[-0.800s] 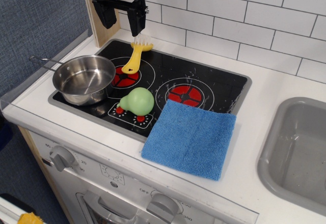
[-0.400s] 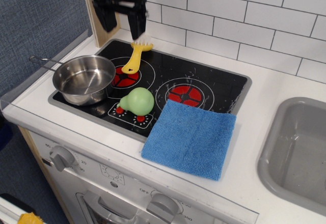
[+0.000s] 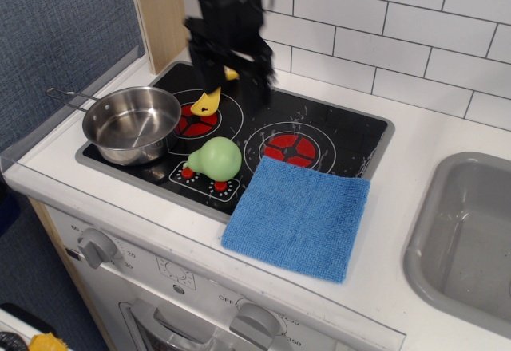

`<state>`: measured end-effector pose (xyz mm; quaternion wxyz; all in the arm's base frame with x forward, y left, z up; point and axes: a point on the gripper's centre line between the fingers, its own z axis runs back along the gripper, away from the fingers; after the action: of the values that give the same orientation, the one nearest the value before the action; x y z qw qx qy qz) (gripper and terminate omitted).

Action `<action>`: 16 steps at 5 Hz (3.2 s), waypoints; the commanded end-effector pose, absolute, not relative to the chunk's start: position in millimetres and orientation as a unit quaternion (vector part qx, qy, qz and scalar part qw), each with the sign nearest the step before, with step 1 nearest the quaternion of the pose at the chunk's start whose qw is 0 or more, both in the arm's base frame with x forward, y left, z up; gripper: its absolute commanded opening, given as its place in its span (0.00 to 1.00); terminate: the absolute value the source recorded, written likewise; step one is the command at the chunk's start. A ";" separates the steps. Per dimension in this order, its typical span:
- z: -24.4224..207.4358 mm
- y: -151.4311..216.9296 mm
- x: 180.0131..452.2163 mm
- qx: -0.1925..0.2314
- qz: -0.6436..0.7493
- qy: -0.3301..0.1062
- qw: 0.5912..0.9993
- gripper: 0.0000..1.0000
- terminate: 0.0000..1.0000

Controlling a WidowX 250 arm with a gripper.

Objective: Slide the blue cloth to the back right.

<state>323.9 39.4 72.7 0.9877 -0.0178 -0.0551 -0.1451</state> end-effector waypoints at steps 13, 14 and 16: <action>24.9 -24.9 404.1 0.047 -0.186 -0.085 0.978 1.00 0.00; 25.7 -26.3 403.3 0.032 -0.180 -0.077 0.980 1.00 0.00; 23.7 -29.8 405.1 0.001 -0.168 -0.107 0.980 1.00 0.00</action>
<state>407.5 -33.6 12.2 0.9819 -0.0008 -0.0894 -0.1667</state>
